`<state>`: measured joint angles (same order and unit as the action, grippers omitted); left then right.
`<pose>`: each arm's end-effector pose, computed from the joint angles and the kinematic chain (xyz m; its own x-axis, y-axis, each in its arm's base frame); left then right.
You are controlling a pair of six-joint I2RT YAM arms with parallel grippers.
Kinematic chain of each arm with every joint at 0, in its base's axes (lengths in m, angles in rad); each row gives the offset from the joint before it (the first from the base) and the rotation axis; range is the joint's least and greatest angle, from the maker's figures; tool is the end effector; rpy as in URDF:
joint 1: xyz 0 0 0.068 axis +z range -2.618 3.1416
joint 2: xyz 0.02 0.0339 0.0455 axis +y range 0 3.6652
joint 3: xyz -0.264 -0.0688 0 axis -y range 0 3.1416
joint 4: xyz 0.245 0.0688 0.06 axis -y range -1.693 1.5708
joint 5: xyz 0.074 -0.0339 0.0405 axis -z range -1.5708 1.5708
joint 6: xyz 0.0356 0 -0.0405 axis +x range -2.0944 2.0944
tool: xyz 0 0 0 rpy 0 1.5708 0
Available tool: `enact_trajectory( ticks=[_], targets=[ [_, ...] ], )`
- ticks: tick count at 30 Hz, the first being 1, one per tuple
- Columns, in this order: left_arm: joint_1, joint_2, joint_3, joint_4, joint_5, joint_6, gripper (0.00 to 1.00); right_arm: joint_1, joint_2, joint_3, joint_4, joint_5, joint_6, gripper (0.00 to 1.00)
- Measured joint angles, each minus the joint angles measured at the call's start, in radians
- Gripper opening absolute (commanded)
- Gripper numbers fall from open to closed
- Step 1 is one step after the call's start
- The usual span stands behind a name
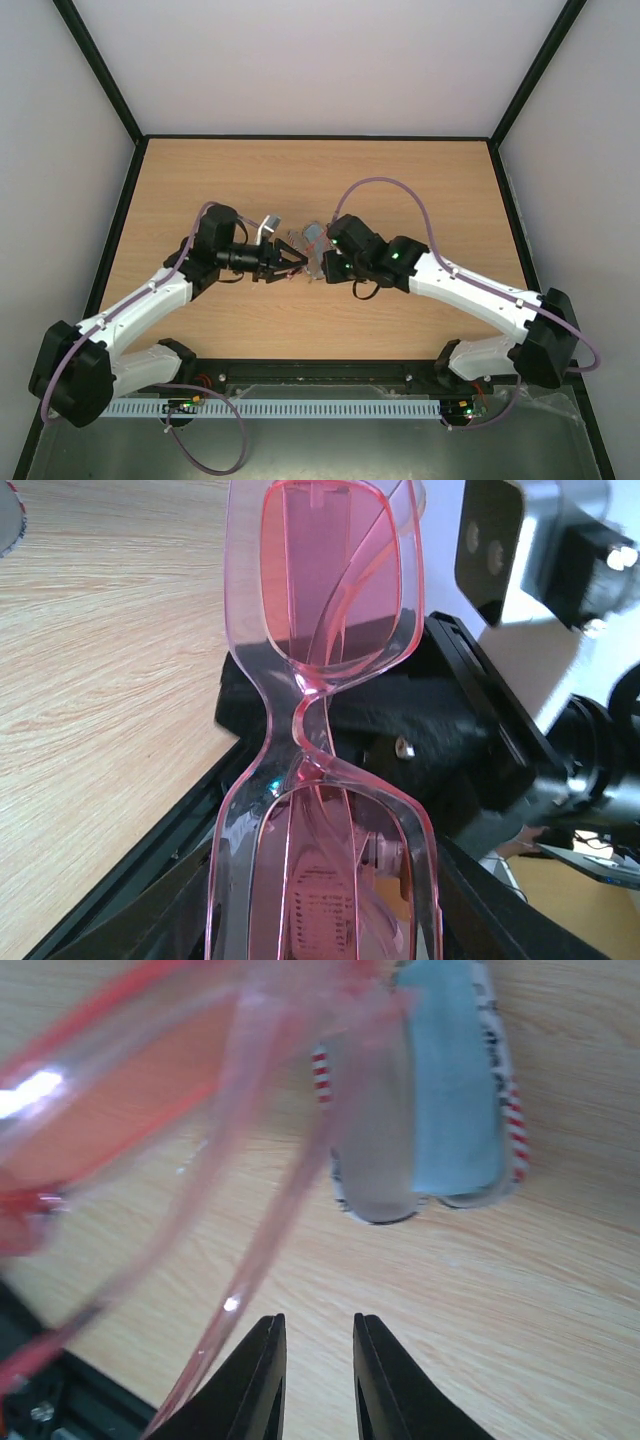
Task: Organize the sunglasses
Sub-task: Fold the sunglasses.
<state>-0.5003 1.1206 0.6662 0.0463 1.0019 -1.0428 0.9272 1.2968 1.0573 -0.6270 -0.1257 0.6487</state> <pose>0.1937 -0.1401 0.2606 -0.9848 0.0080 -0.1736 0.1712 0.2157 -0.9613 0.1594 0.2199 0.2845 -0.8733 -0.1653 -0.4582 -0.3950 0.7910 0.4673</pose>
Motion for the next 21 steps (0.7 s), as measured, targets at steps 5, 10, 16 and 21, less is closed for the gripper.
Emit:
enact_trajectory(
  ticks=[5, 10, 16, 21],
  targets=[
    [-0.029, 0.013, -0.020, 0.060, -0.015, -0.025, 0.41, 0.046, 0.048, 0.046, 0.040, -0.016, 0.040, 0.22],
    [-0.035, 0.015, -0.033, 0.106, -0.050, -0.053, 0.41, 0.048, 0.067, 0.049, 0.046, -0.015, 0.060, 0.22],
    [-0.040, 0.015, -0.034, 0.144, -0.061, -0.079, 0.41, 0.048, 0.043, 0.035, 0.055, -0.002, 0.066, 0.33],
    [-0.052, 0.014, -0.034, 0.190, -0.057, -0.104, 0.41, 0.047, -0.145, -0.061, 0.077, 0.032, 0.087, 0.46]
  ],
)
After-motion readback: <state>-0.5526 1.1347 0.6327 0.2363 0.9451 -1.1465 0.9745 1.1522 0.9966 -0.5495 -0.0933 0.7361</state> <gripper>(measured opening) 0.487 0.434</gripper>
